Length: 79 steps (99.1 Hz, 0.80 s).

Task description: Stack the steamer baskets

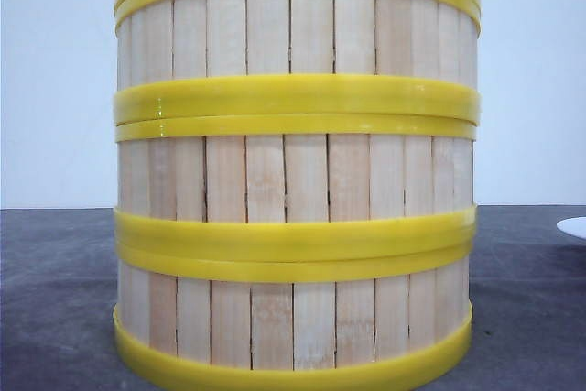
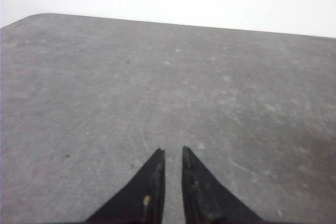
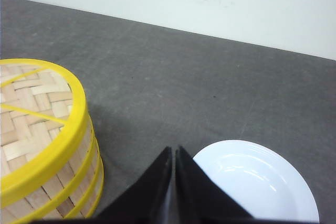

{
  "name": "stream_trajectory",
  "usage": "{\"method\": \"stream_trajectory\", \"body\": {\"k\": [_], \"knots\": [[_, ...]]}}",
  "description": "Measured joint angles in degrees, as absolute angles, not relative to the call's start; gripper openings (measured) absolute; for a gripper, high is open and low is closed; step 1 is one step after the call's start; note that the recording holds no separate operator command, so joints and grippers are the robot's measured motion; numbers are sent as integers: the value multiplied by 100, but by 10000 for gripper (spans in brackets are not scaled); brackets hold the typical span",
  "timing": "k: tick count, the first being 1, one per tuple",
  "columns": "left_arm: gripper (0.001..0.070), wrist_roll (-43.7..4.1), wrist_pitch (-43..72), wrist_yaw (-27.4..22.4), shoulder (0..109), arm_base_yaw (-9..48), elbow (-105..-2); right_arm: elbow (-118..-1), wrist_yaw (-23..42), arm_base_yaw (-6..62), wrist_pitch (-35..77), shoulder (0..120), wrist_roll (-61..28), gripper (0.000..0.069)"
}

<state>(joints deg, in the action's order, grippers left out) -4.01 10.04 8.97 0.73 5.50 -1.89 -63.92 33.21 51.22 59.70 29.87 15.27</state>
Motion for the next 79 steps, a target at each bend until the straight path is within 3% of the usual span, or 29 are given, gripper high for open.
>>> {"method": "stream_trajectory", "body": {"k": [17, 79], "knots": [[33, -67, 1015, 749, 45, 550, -189, -6392, 3321, 5122, 5970, 2987, 1527, 6], [33, -40, 1015, 738, 30, 550, -189, -6392, 3321, 5122, 5970, 2987, 1527, 6]]}}
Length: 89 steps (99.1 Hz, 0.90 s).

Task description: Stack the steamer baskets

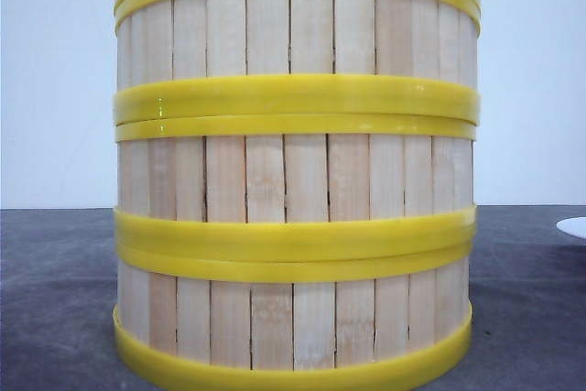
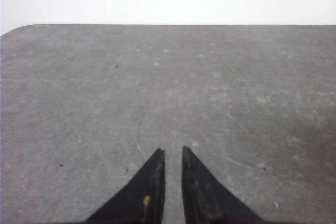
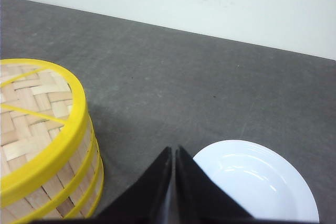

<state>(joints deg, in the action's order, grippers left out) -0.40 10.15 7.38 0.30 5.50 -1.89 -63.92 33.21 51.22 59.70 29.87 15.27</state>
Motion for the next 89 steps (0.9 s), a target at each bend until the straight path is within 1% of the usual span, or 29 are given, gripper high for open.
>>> {"method": "stream_trajectory", "body": {"k": [35, 52, 65, 76, 83, 89], "knots": [[33, -40, 1015, 738, 30, 550, -189, -6392, 3334, 5122, 5970, 2987, 1516, 6], [33, -40, 1015, 738, 30, 550, -189, -6392, 3844, 4965, 5747, 2987, 1070, 6], [33, -40, 1015, 738, 30, 550, -189, -6392, 3879, 4412, 5349, 2987, 493, 6], [33, -40, 1015, 738, 30, 550, -189, -6392, 3830, 3706, 5059, 2987, 10, 6], [33, -40, 1015, 735, 30, 550, -189, -6368, 3551, 3135, 4814, 2974, -276, 6], [33, -40, 1015, 735, 30, 550, -189, -6243, 3079, 2615, 4528, 2904, -510, 6]]}}
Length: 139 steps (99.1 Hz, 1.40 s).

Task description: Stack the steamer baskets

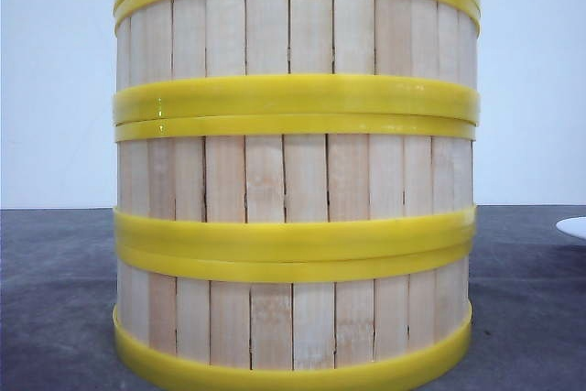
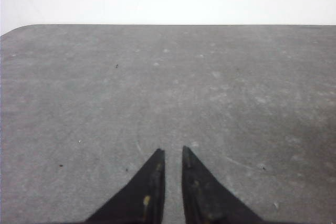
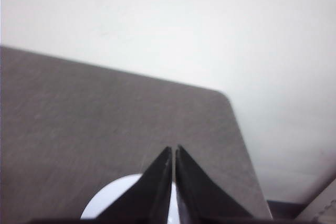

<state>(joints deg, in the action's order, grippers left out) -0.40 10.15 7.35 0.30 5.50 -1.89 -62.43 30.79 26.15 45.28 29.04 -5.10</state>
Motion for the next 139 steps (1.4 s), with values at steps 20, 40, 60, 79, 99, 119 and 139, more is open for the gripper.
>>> {"method": "stream_trajectory", "body": {"k": [20, 40, 60, 79, 99, 119, 139], "knots": [[33, -40, 1015, 735, 30, 550, -189, -5103, 1446, 1096, 3155, 2342, -1109, 6], [33, -40, 1015, 735, 30, 550, -189, -3500, 829, 423, 2132, 1584, -1072, 6], [33, -40, 1015, 735, 30, 550, -189, -2200, 799, 239, 1874, 950, -580, 6], [33, -40, 1015, 735, 30, 550, -189, -1199, 751, 102, 1516, 412, -110, 6], [33, -40, 1015, 735, 30, 550, -189, -642, 749, 99, 1280, 69, 25, 6], [33, -40, 1015, 735, 30, 550, -189, -386, 749, 99, 1253, 36, 27, 6], [33, -40, 1015, 735, 30, 550, -189, -165, 746, 99, 1103, 36, 58, 6]]}}
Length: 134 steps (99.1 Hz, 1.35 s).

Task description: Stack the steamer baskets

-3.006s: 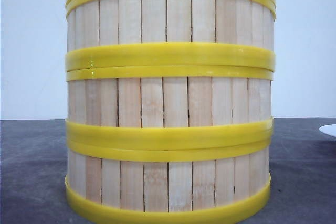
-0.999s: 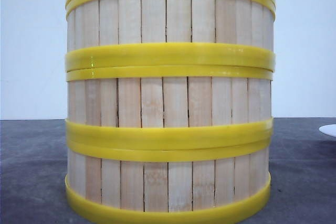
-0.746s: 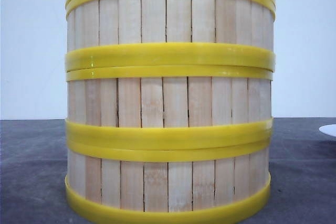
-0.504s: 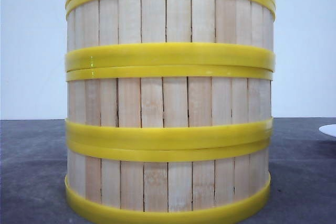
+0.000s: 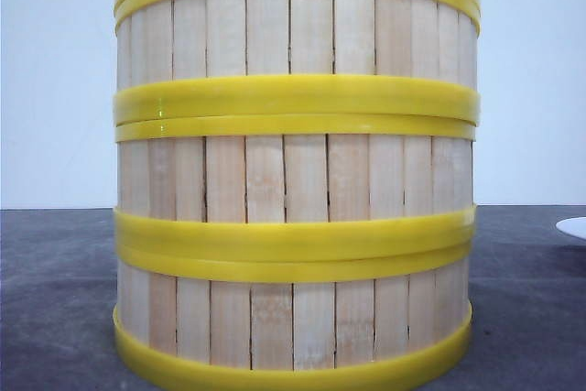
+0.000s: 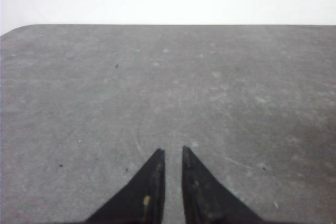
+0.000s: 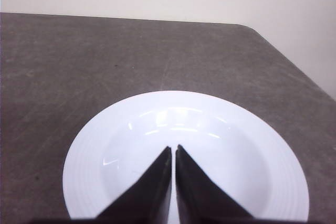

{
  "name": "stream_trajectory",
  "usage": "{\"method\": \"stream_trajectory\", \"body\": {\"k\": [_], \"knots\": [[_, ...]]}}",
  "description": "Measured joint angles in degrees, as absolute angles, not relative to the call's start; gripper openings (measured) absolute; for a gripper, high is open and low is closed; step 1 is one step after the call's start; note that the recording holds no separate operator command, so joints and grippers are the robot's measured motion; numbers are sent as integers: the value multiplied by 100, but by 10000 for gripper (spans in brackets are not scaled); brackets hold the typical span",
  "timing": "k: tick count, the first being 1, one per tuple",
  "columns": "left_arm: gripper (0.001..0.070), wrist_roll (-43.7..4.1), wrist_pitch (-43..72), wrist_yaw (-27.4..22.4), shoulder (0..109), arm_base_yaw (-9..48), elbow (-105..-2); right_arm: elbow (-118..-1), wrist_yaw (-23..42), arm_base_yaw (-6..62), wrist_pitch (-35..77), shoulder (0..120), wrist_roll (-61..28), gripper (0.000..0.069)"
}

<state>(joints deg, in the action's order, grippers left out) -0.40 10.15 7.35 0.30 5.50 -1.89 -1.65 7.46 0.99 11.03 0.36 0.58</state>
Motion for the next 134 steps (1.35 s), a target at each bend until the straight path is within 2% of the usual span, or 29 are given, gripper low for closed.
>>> {"method": "stream_trajectory", "body": {"k": [134], "knots": [[33, -40, 1015, 735, 30, 550, -189, -106, 742, 99, 958, 38, 202, 5]]}}
